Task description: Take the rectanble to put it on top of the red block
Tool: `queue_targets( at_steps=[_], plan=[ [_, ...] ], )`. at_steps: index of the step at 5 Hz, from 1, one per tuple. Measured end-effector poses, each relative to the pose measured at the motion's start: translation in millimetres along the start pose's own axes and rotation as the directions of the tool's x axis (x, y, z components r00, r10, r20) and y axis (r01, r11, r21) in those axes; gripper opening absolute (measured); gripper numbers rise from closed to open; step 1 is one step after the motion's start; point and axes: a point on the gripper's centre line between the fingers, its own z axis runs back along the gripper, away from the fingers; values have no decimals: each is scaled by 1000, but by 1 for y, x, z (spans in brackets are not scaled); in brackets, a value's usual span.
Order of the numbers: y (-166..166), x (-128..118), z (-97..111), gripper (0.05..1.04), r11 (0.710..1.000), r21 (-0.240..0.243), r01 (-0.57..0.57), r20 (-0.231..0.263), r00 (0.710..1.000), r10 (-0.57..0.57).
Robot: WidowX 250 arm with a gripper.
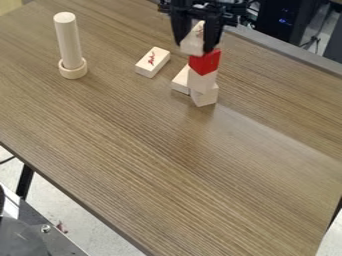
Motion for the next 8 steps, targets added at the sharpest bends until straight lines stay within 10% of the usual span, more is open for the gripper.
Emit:
queue_targets(
  at_steps=[5, 7, 8],
  plan=[
    [0, -6, 1, 593, 1000, -1, 6, 8, 1000, -6],
    [5, -4, 4, 977, 1000, -8, -9, 15, 1000, 9],
    [6, -2, 6, 1001, 1000, -10, -18, 25, 1000, 18]
  ],
)
